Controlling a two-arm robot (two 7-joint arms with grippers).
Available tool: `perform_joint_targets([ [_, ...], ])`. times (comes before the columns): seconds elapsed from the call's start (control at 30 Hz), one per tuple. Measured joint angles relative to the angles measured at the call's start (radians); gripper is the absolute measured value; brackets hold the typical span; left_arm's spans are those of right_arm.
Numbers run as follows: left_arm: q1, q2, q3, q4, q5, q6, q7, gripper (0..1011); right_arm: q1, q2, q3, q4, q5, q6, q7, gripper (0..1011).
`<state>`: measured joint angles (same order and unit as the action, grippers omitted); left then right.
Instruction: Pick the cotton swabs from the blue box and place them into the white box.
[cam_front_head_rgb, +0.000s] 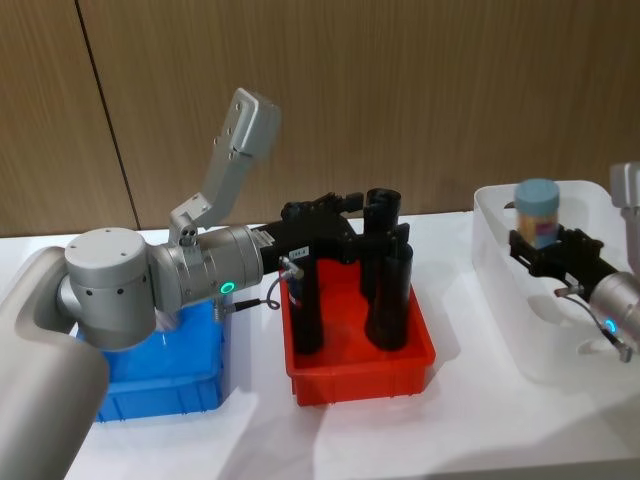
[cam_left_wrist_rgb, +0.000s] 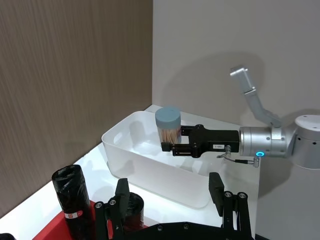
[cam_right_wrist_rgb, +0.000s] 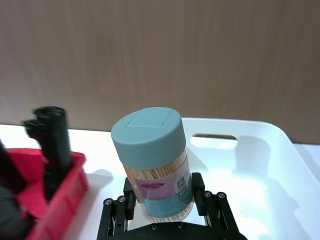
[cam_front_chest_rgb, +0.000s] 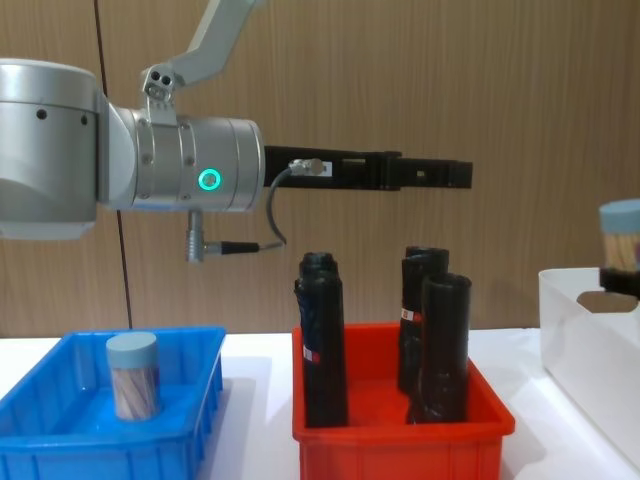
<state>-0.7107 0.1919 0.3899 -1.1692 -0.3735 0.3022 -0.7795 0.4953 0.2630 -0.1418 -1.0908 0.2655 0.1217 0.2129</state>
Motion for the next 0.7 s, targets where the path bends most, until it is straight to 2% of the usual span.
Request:
perform_joint_targets([
  [0.37,0.0,0.0,0.0,0.0,0.0,0.0,0.0,1004,0.094,-0.005,0.015,0.202,-0.005,-0.032,0.01,682],
  [0.47,0.0,0.0,0.0,0.0,0.0,0.0,0.0,1004,0.11,-0.006,0.018,0.236,-0.005,-0.038,0.016,733],
  [0.57,0.0,0.0,0.0,0.0,0.0,0.0,0.0,1004,0.13,-0.007,0.022,0.28,-0.003,-0.046,0.025,850],
  [0.63,0.0,0.0,0.0,0.0,0.0,0.0,0.0,1004,0.14,-0.007,0.025,0.3,-0.002,-0.05,0.03,872],
  [0.7,0.0,0.0,0.0,0.0,0.0,0.0,0.0,1004,0.145,-0.007,0.026,0.311,0.0,-0.053,0.033,940],
])
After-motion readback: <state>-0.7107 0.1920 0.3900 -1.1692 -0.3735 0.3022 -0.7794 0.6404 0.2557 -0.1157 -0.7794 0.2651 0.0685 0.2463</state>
